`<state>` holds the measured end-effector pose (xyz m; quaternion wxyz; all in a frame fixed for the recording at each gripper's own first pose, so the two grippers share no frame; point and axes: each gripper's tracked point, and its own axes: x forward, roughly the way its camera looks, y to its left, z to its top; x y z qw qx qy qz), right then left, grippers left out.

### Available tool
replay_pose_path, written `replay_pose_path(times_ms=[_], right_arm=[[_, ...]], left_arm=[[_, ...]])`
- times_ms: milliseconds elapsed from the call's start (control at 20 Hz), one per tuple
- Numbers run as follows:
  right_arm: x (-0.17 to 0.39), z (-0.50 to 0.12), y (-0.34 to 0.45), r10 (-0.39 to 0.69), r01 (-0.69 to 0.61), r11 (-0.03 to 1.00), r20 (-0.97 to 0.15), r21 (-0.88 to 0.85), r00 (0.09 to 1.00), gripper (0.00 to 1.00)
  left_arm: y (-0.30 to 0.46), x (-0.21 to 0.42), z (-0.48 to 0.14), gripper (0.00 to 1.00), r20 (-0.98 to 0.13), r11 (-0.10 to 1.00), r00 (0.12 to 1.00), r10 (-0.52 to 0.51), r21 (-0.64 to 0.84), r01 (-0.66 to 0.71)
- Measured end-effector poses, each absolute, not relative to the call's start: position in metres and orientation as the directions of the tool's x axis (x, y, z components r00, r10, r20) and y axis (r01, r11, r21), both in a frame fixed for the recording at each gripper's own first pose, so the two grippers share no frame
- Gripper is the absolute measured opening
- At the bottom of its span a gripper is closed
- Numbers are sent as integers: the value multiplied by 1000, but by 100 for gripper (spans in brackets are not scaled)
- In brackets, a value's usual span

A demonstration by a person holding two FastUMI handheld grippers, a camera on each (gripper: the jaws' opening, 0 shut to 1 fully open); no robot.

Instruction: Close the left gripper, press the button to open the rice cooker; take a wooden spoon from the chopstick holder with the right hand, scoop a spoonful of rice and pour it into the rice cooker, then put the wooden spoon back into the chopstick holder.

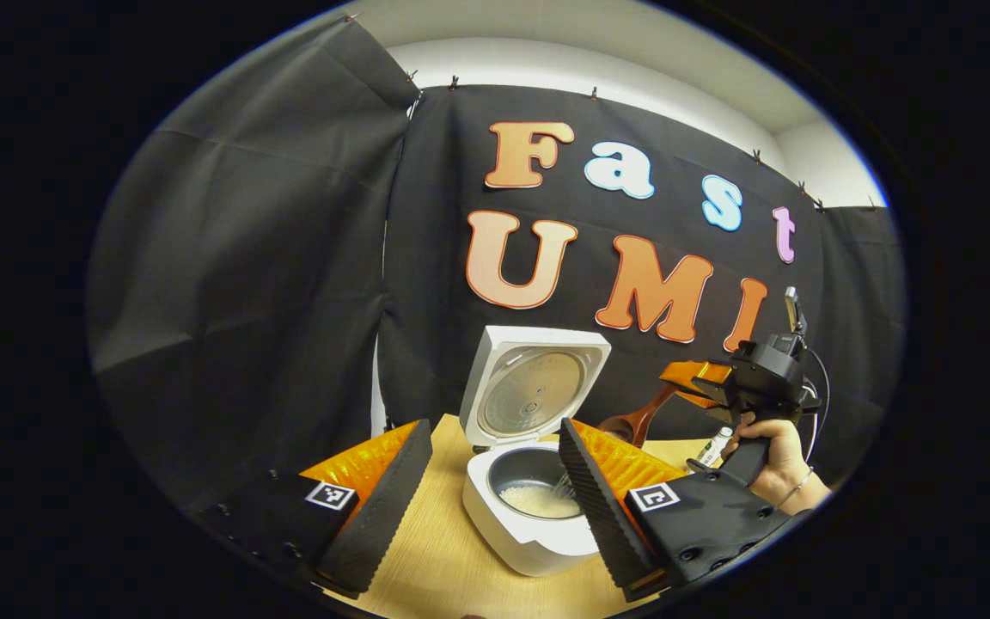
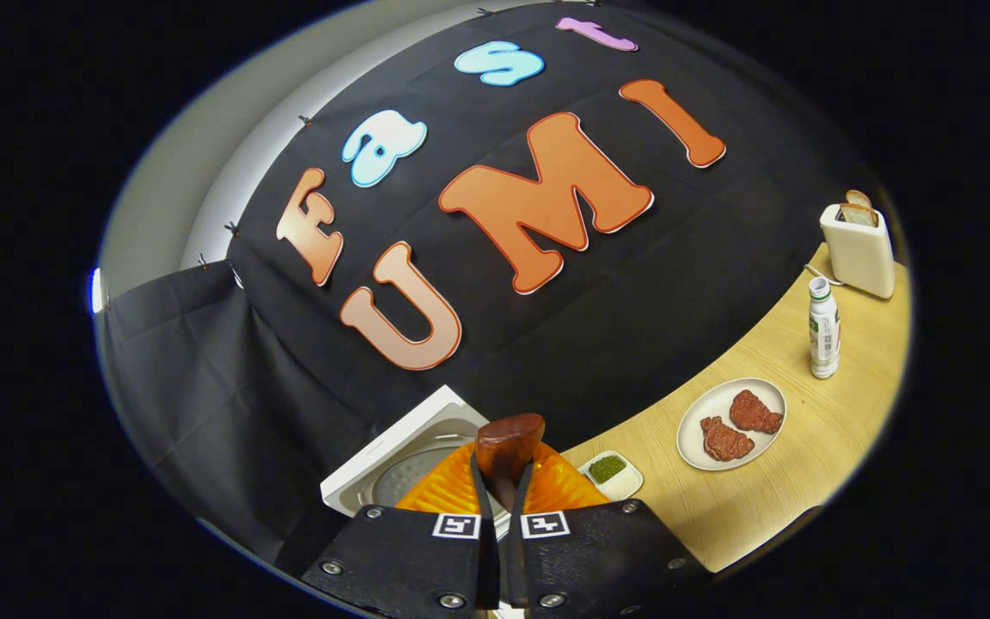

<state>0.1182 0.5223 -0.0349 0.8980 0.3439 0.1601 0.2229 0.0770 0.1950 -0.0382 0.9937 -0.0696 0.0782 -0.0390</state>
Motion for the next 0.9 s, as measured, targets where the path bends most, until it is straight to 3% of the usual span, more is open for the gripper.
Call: replay_pose_path(times_ms=[900], right_arm=[[105, -19, 545, 540, -440, 750, -74, 494, 838, 3]], left_arm=[[195, 75, -41, 100, -152, 987, 984, -95, -142, 73]])
